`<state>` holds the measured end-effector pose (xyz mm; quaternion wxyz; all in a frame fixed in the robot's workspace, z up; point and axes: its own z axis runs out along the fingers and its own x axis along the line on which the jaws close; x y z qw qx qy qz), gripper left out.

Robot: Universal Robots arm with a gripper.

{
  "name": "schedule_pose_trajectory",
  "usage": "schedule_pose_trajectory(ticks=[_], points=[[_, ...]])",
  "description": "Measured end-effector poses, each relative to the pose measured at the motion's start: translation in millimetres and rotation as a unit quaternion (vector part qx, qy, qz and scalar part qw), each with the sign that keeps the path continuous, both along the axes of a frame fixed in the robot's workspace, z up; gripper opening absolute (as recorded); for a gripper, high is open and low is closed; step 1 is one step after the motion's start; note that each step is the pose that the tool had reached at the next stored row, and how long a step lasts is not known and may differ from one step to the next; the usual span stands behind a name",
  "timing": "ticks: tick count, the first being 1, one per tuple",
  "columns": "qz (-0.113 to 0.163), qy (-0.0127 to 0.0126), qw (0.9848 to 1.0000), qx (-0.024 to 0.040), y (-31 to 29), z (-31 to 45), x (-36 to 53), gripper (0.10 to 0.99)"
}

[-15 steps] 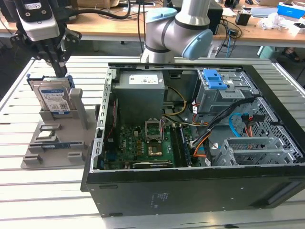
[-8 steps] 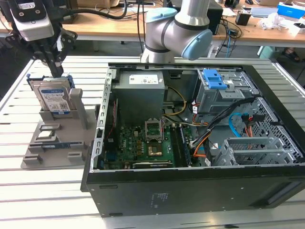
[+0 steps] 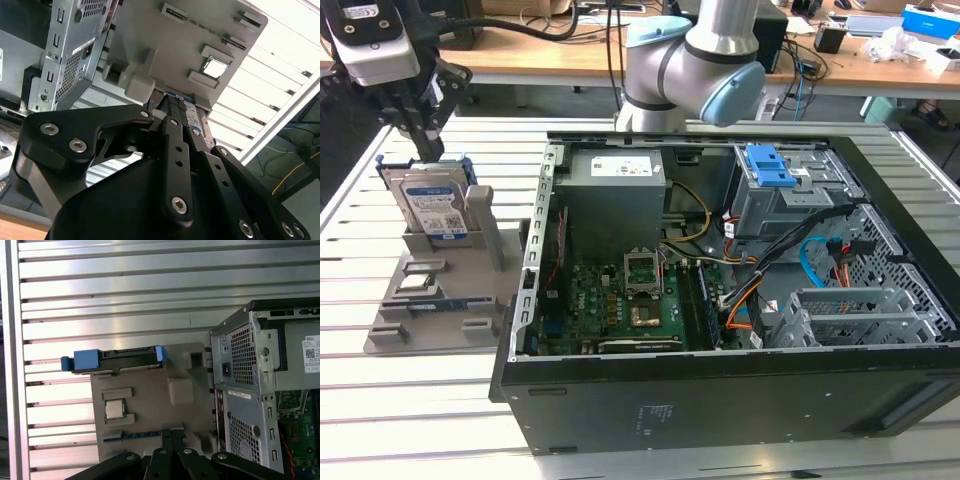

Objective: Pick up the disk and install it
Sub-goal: 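Reach for the disk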

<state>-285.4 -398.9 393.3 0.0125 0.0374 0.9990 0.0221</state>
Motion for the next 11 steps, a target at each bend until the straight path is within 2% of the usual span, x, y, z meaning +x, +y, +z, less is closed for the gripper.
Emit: schedule_pose_trajectory(ticks=[11], points=[[0.0, 0.0, 1.0, 0.0, 0.0, 0.0, -13.0, 0.106]])
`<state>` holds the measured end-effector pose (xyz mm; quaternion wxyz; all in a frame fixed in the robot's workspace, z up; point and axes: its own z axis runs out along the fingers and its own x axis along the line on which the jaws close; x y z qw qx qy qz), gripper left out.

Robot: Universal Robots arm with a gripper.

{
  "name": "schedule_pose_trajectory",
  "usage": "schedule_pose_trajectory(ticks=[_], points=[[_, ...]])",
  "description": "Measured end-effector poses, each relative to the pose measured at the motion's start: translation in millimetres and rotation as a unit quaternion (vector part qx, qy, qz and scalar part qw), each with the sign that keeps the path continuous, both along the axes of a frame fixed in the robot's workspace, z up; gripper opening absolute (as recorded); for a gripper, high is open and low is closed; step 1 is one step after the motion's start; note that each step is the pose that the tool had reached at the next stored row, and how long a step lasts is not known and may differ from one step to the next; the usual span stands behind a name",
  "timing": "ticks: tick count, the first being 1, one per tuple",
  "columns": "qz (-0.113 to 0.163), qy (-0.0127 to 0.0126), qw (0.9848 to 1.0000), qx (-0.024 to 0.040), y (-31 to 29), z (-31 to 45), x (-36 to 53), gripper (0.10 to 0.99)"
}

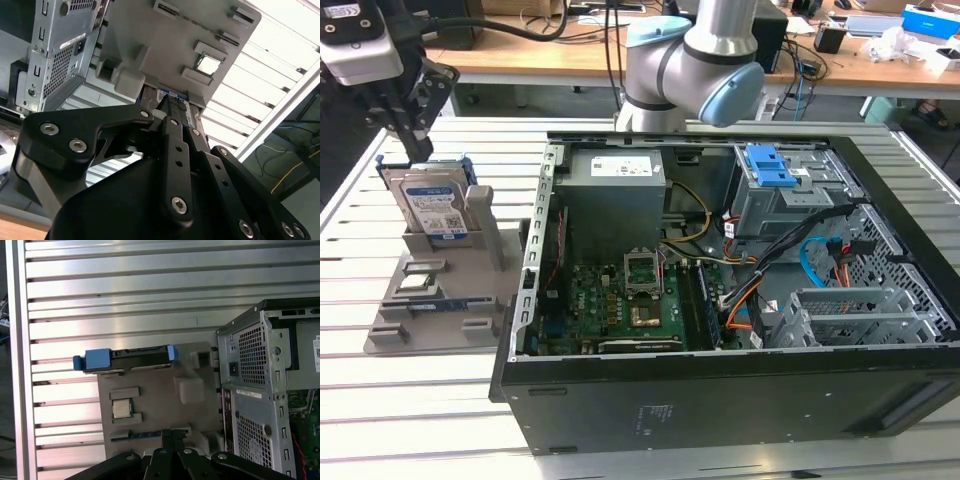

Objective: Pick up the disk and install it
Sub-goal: 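Reach for the disk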

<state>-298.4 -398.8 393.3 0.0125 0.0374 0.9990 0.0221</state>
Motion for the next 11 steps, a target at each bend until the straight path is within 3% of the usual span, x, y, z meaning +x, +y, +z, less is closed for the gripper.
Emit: schedule_pose_trajectory(ticks=[11], points=[[0.0, 0.0, 1.0, 0.0, 0.2, 0.0, -13.0, 0.106]])
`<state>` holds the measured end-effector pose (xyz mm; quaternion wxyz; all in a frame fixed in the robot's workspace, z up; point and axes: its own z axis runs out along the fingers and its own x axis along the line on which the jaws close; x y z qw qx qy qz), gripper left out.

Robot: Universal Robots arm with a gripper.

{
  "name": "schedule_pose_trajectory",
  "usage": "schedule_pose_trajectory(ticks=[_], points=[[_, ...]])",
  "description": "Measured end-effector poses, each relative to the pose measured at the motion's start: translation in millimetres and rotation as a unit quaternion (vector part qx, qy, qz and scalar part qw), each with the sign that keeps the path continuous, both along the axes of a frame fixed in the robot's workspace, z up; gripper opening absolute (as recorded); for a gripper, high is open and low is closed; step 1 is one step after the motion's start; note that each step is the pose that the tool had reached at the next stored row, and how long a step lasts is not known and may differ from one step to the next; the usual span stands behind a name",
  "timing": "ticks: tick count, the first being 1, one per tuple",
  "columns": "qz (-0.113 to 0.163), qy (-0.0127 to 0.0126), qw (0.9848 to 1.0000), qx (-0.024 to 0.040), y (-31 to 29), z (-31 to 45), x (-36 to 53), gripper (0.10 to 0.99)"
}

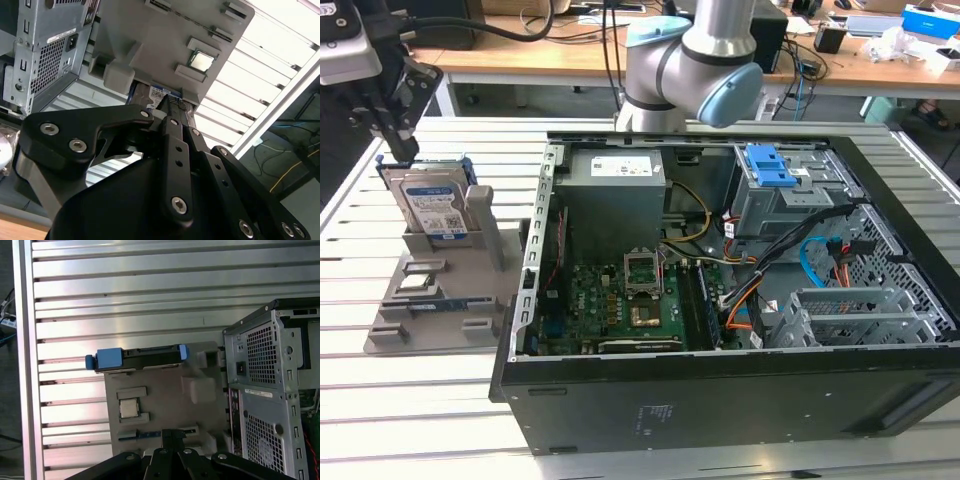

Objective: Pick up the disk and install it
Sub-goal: 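Reach for the disk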

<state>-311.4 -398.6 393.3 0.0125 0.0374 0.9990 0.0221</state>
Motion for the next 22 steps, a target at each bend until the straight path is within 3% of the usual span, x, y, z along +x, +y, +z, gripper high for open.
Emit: schedule_pose_trajectory(ticks=[7, 22], points=[[0.0, 0.0, 1.0, 0.0, 1.3, -0.1, -12.2, 0.106], [0.0, 0.0, 1.0, -0.0003, 18.2, -0.9, -47.4, 0.106]])
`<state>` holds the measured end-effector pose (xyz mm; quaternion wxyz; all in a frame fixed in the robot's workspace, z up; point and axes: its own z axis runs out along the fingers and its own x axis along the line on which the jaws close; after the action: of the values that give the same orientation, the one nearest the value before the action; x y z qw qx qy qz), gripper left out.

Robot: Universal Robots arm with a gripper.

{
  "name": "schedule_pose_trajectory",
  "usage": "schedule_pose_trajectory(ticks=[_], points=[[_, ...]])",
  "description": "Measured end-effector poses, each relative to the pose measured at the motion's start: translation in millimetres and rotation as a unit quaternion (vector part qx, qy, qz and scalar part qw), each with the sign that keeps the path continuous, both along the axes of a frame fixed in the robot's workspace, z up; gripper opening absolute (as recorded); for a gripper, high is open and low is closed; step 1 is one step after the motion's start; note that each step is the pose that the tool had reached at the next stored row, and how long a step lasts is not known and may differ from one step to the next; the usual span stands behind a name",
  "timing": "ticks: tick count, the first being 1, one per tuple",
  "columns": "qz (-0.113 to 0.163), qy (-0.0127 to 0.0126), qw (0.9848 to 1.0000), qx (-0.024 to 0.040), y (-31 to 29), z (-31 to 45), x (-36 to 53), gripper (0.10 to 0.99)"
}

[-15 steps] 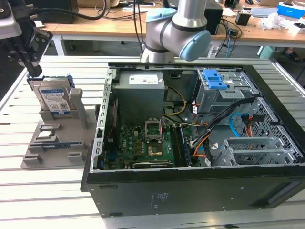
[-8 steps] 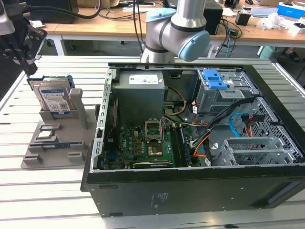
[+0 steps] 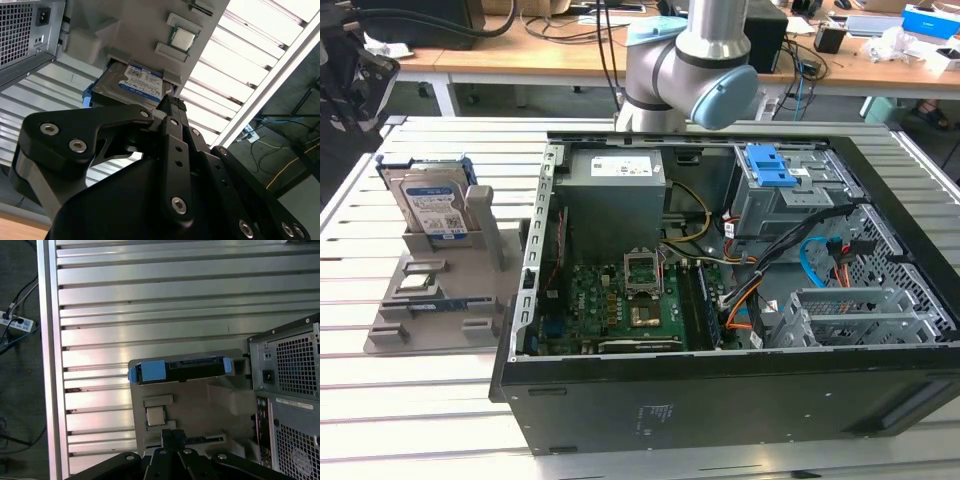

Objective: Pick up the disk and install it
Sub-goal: 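Reach for the disk, then pick up the disk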

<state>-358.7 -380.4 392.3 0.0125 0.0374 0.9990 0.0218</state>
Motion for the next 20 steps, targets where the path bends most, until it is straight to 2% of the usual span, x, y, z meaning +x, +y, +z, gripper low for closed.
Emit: schedule_pose_trajectory(ticks=[2, 17, 18, 20], points=[[0.0, 0.0, 1.0, 0.0, 1.4, 0.0, -2.3, 0.106], [0.0, 0.0, 1.0, 0.0, 1.9, 0.0, -2.5, 0.106], [0.01, 0.0, 0.9999, 0.0, 1.9, 0.0, -2.5, 0.106], [0.049, 0.0, 0.9988, 0.0, 1.9, 0.0, -2.5, 0.106]])
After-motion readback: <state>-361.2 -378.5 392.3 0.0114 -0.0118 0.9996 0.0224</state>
